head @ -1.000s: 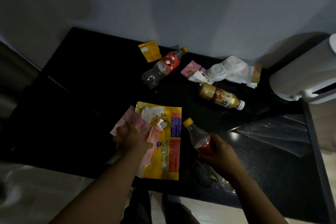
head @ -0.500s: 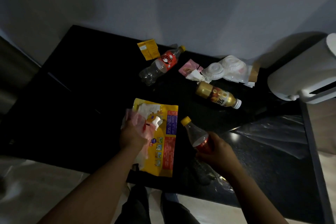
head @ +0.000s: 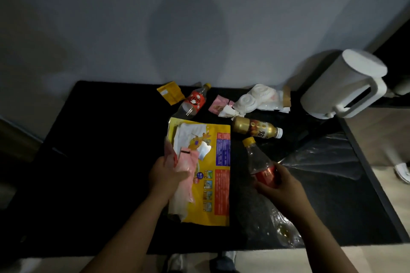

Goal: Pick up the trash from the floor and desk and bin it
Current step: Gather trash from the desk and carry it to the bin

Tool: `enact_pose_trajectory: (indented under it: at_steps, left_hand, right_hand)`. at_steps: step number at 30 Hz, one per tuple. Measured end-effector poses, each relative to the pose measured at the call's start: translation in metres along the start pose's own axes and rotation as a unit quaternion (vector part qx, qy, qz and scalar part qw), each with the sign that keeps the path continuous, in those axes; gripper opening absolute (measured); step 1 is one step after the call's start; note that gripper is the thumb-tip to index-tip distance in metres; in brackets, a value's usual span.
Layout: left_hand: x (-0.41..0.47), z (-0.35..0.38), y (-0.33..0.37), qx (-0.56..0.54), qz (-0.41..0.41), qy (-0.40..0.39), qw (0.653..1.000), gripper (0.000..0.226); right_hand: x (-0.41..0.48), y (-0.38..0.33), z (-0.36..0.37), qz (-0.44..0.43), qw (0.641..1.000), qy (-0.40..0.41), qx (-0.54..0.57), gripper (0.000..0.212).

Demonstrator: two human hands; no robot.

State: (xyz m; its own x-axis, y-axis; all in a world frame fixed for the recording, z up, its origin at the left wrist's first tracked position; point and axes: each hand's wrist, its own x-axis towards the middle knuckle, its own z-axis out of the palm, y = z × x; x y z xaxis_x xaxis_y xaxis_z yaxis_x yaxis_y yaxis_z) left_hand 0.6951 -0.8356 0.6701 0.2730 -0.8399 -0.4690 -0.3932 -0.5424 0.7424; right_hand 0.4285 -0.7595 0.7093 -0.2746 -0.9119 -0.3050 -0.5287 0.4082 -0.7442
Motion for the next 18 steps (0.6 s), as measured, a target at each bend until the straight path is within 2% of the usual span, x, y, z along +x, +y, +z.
enact_pose_trajectory:
  at_steps: [3, 8, 18]
  left_hand:
    - [0.003, -0.012, 0.014, -0.046, 0.033, -0.031, 0.998, 0.070]
    - [-0.015, -0.001, 0.067, -0.056, 0.113, -0.118, 0.985, 0.067]
    - [-0.134, 0.101, 0.155, 0.032, 0.313, -0.289, 0.904, 0.054]
  right_hand:
    - [-0.025, -0.009, 0.000, 0.016, 0.996, 0.065, 0.052, 0.058]
    - [-0.071, -0.014, -0.023, 0.040, 0.982, 0.159, 0.097, 0.052]
    - [-0.173, 0.033, -0.113, 0.108, 0.901, 0.399, 0.129, 0.039]
